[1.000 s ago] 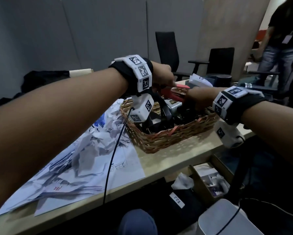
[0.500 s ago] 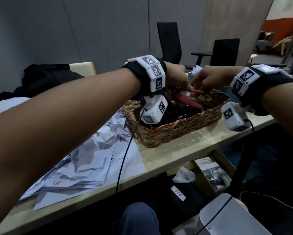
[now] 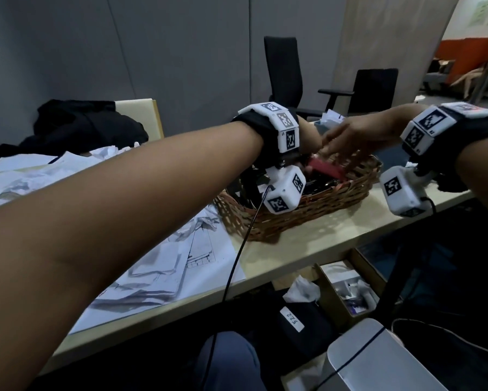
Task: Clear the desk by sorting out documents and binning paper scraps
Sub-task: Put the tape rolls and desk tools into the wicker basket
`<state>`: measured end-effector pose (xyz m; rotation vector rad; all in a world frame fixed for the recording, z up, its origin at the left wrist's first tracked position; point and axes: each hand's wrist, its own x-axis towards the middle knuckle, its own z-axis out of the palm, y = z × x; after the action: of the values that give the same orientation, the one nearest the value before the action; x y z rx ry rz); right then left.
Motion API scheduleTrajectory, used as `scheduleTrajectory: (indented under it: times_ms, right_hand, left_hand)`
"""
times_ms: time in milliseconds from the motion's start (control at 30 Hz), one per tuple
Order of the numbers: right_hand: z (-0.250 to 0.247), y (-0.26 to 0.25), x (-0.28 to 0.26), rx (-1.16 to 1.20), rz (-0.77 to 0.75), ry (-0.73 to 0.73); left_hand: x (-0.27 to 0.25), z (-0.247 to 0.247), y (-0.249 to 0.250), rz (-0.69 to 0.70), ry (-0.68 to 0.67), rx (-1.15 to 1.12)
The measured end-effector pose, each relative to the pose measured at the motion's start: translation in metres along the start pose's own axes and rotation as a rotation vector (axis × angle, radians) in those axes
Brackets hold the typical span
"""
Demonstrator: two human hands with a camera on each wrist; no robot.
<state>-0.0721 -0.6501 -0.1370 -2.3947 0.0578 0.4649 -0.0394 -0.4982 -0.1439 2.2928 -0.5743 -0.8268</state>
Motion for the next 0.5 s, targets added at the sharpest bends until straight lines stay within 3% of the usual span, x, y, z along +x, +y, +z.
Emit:
scheduleTrajectory:
  times_ms: [67, 167, 233, 300, 333, 400, 500]
  right_hand:
    - [0.0, 0.003, -0.001, -0.075, -0.019, -0.06]
    - [0.007, 0.006, 0.006, -0.386, -0.085, 0.051]
    - [0.009, 0.008, 0.014, -0.623, -0.068, 0.078]
    - [0.012, 0.007, 0.019, -0.819, 0.03, -0.009]
    - [0.012, 0.006, 0.021, -0.89, 0.08, -0.063]
    - [0.011, 0.0, 0.023, -0.933, 0.128, -0.134]
    - [0.009, -0.026, 0.02, -0.859, 0.09, -0.072]
  left_hand:
    - [-0.005, -0.001, -0.003, -0.01, -0.04, -0.02]
    - [-0.004, 0.004, -0.002, -0.004, -0.097, -0.088]
    - [0.001, 0.004, -0.002, 0.036, -0.011, 0.011]
    - [0.001, 0.0, -0.004, 0.101, 0.103, 0.153]
    - [0.0, -0.004, -0.005, 0.072, 0.07, 0.135]
    - [-0.011, -0.014, -0.007, 0.022, -0.011, 0.034]
    - [-0.034, -0.045, -0.02, 0.132, -0.017, 0.046]
